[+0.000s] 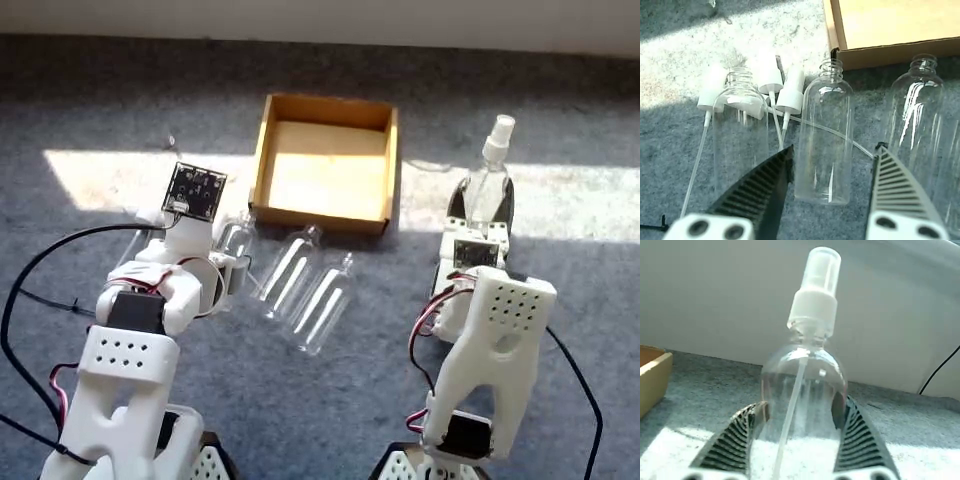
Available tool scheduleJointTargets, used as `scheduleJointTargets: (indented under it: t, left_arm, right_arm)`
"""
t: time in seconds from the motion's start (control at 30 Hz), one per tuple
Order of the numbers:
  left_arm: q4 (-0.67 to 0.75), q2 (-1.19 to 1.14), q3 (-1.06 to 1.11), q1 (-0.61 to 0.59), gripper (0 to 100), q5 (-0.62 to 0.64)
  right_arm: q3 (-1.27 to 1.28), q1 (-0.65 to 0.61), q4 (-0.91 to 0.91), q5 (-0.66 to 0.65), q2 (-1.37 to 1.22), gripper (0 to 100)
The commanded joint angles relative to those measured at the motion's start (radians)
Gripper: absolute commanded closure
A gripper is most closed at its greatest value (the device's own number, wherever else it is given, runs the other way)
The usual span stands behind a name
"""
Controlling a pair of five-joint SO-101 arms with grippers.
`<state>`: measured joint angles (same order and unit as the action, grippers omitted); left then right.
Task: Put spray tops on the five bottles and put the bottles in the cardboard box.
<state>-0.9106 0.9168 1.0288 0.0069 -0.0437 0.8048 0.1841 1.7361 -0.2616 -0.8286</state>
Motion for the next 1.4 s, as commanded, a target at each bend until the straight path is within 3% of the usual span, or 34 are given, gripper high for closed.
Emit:
scheduleJointTargets:
  t: [0.0, 0.1, 0.23, 0.33, 0.43, 0.57, 0.73, 1.0, 1.37]
  left_arm:
    - [-0.006, 0.004, -0.142, -0.005, 76, -0.012]
    - [-0.035, 0.004, -0.203, 0.013, 76, -0.008]
    - [-0.032, 0.004, -0.283, 0.027, 76, -0.006]
    - [-0.035, 0.004, -0.369, 0.021, 76, -0.006]
    - [-0.054, 0.004, -0.441, 0.012, 76, -0.009]
    - [-0.071, -0.025, -0.522, -0.008, 75, -0.009]
    - [-0.095, -0.209, -0.667, -0.005, 75, -0.008]
    - [-0.118, -0.427, -0.888, 0.005, 75, 0.029]
    - [-0.261, -0.383, -0.88, 0.252, 75, 0.046]
  right_arm:
    - [0.05, -0.013, 0.002, 0.201, 0.196, 99.3]
    - [0.194, -0.044, -0.081, 0.382, 0.427, 99.3]
    - [0.386, -0.159, -0.335, 0.41, 0.843, 99.3]
    - [0.489, -0.3, -0.624, 0.408, 1.194, 99.3]
    - [0.544, -0.43, -1.029, 0.405, 1.532, 99.3]
    - [0.547, -0.624, -1.448, 0.279, 1.922, 99.3]
    - [0.598, -0.866, -1.758, 0.135, 2.279, 99.3]
    - [0.7, -0.957, -1.963, 0.13, 2.597, 99.3]
    - [0.791, -0.855, -1.963, 0.133, 2.661, 99.3]
